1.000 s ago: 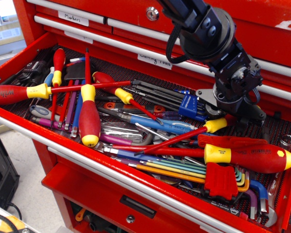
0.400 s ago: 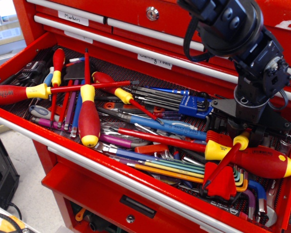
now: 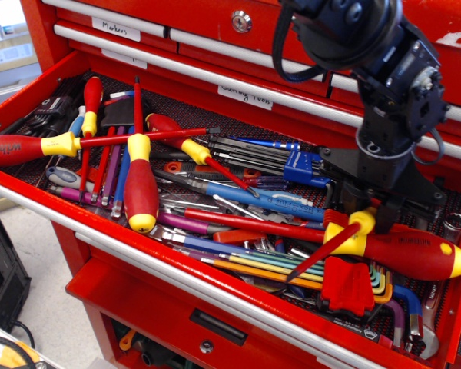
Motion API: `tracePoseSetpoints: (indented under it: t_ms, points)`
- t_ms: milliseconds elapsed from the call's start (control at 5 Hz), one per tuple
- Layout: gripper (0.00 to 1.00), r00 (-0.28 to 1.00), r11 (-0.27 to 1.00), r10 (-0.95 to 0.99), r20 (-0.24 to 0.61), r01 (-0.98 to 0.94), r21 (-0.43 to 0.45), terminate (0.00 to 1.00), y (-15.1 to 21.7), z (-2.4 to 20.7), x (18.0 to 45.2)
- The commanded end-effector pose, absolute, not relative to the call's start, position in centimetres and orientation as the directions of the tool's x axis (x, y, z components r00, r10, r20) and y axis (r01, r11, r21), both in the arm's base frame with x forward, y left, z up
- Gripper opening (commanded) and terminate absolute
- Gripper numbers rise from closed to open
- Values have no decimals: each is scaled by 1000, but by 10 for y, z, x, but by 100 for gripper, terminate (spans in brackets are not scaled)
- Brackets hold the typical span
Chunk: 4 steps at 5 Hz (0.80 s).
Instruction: Pick up red srewdriver
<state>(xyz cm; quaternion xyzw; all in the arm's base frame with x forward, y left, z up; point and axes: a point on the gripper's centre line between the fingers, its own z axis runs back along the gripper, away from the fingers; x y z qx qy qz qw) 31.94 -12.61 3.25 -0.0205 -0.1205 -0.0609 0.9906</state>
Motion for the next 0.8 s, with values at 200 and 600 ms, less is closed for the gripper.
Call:
tracePoseSetpoints:
  t_ms: [200,600]
  points:
    - [0,941,962,-239,241,196,188,0,-77,126,313]
    - [0,912,934,-299,281,220,281,100,-56,149,312]
